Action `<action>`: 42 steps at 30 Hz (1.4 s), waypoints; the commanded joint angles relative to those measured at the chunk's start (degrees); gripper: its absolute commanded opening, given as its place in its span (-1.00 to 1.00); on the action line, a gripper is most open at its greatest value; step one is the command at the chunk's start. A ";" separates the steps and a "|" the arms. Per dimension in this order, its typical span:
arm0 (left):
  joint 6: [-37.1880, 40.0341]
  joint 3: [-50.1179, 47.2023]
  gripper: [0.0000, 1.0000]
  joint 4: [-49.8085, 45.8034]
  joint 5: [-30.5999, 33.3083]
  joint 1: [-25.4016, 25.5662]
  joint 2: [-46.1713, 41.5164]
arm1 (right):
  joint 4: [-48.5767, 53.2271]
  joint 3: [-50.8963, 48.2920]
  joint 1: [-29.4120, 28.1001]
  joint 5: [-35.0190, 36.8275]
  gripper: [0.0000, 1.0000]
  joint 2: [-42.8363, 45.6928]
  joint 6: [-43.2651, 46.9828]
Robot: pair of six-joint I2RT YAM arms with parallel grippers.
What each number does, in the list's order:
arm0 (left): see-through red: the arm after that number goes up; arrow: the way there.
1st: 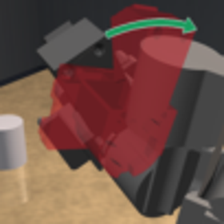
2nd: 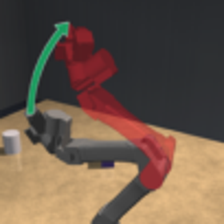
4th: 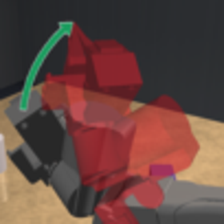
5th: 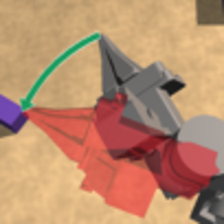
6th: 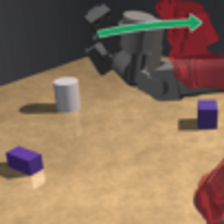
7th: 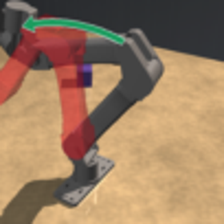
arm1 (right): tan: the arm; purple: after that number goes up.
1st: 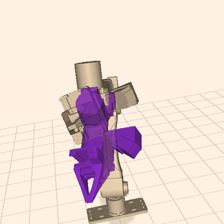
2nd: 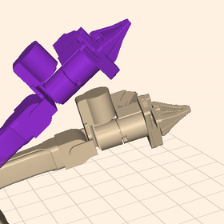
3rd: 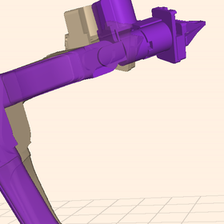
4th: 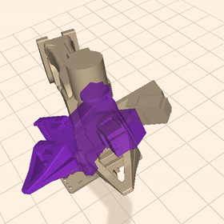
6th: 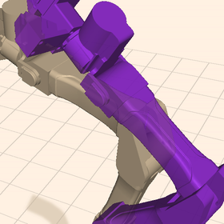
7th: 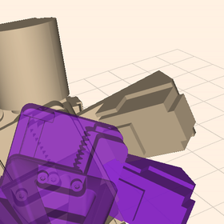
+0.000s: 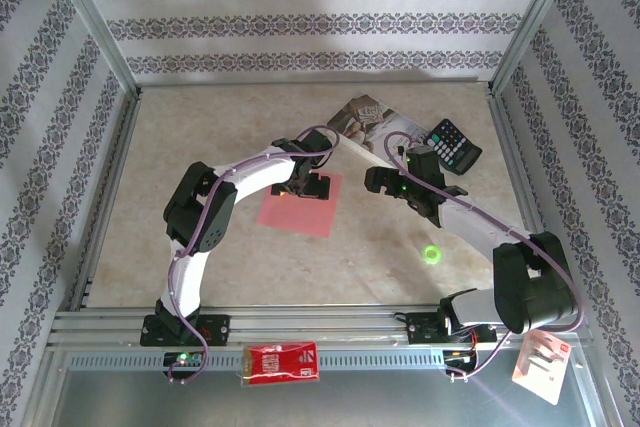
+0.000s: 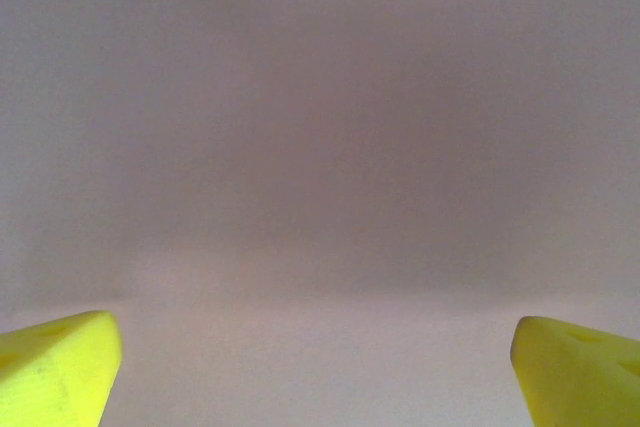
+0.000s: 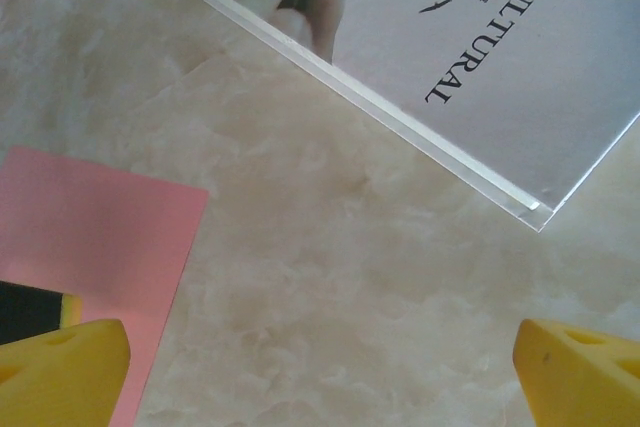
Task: Fold a paper plane with a square sheet of paper (pick it up from the middle)
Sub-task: First fold the square sheet of paper in half at the center of the table.
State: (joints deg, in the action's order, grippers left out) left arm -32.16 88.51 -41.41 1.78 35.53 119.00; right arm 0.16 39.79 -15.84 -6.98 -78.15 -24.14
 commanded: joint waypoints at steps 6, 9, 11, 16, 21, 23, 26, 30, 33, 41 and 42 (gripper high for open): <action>1.81 -1.19 1.00 -2.36 -2.16 -0.37 2.36 | -0.60 0.41 0.76 -1.19 0.96 -1.70 -0.69; 2.21 -1.43 1.00 -2.58 -2.39 -0.36 3.11 | -0.52 0.38 0.80 -1.06 0.96 -1.74 -0.60; 2.19 -2.17 0.99 -2.09 -2.67 -0.32 3.17 | -0.52 0.37 0.76 -0.90 0.96 -1.69 -0.71; 2.71 -2.15 0.92 -2.95 -1.65 -0.37 3.77 | -0.52 0.55 0.85 -0.97 0.97 -1.99 -0.65; 2.71 -2.15 0.89 -2.38 -2.61 -0.37 3.47 | -0.52 0.64 0.83 -0.99 0.96 -1.98 -0.73; 2.79 -2.19 0.87 -2.19 -3.28 -0.37 3.60 | -0.52 0.64 0.86 -1.00 0.96 -1.94 -0.78; 2.89 -2.24 0.83 -2.01 -3.54 -0.46 3.51 | -0.44 0.57 0.87 -0.97 0.96 -1.79 -0.84; 2.87 -2.42 0.81 -1.92 -3.97 -0.46 3.17 | -0.36 0.46 0.81 -0.93 0.96 -1.51 -0.84; 2.81 -2.60 0.79 -1.16 -4.67 -0.38 2.65 | -0.32 0.46 0.81 -0.86 0.96 -1.47 -0.80; 3.14 -2.76 0.69 0.19 -6.70 -0.46 1.38 | -0.16 0.51 0.92 -0.87 0.96 -1.24 -0.81; 3.16 -3.09 0.65 0.85 -7.39 -0.35 0.91 | -0.16 0.52 0.93 -0.92 0.96 -1.17 -0.83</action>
State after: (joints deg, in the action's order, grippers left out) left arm -29.91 87.61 -41.36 -0.47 35.18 120.38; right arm 0.19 39.79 -15.49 -7.18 -79.57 -24.14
